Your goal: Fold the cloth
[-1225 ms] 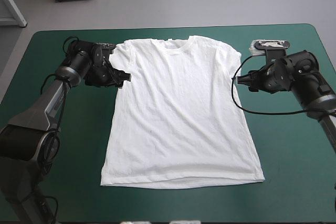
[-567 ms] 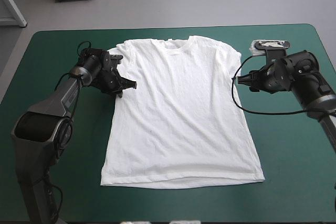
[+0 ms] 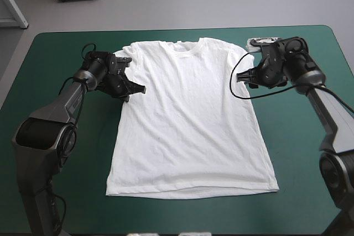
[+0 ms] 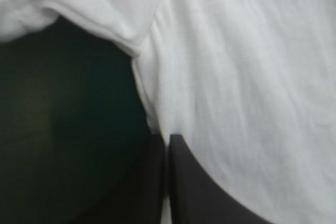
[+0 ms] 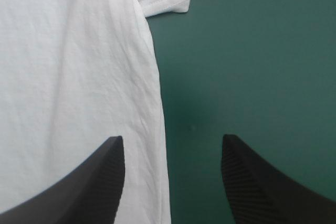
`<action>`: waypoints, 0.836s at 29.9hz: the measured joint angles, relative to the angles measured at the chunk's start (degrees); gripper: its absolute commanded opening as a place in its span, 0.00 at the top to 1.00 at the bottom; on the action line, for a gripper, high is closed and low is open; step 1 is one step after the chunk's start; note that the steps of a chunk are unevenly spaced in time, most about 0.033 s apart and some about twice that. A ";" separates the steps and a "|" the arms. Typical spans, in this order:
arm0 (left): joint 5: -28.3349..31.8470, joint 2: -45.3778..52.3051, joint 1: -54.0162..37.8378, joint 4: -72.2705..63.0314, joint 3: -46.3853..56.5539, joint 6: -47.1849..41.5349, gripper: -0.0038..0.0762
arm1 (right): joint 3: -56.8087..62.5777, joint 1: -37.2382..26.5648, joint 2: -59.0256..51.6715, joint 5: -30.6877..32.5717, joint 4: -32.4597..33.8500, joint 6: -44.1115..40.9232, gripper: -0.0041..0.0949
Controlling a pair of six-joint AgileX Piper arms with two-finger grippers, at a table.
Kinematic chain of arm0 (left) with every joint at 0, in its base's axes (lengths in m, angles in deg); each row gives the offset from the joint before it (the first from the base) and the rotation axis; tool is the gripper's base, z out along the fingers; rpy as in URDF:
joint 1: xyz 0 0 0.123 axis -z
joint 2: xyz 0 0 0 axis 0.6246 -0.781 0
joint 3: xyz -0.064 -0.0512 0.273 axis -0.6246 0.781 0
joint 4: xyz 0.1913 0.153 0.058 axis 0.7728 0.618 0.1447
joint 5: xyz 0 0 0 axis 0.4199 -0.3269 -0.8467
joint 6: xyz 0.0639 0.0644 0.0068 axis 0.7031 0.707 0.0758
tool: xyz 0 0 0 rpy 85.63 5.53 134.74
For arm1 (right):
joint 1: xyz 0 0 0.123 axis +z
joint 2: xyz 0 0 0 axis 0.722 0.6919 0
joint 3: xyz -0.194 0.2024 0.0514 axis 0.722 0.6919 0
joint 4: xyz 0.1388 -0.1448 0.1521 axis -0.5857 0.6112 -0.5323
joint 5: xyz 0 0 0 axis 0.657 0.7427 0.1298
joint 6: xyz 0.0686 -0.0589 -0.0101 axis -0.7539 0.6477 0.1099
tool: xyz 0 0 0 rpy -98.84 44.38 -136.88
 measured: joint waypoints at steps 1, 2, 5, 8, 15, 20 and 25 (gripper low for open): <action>0.00 0.00 0.00 0.00 0.00 0.00 0.96 | -1.01 0.00 1.57 0.49 -0.40 0.21 0.44; 0.00 0.00 0.00 0.00 0.00 0.00 0.96 | -2.15 0.00 3.50 0.92 -0.87 0.42 0.44; 0.00 0.00 0.00 0.00 0.00 0.01 0.96 | -5.17 0.00 8.27 1.24 -2.40 1.25 0.44; 0.00 0.00 0.00 -0.06 0.00 0.01 0.96 | -7.86 0.00 12.44 1.24 -3.11 1.53 0.44; 0.00 0.00 0.00 -0.06 0.00 0.06 0.96 | -10.53 0.00 18.15 0.71 -3.60 1.91 0.44; 0.05 0.00 0.00 -0.18 0.00 0.28 0.96 | -11.06 0.00 20.80 0.16 -4.56 1.91 0.45; 0.05 0.00 0.00 -0.24 0.00 0.52 0.96 | -11.66 -0.18 21.41 0.83 -5.04 1.97 0.86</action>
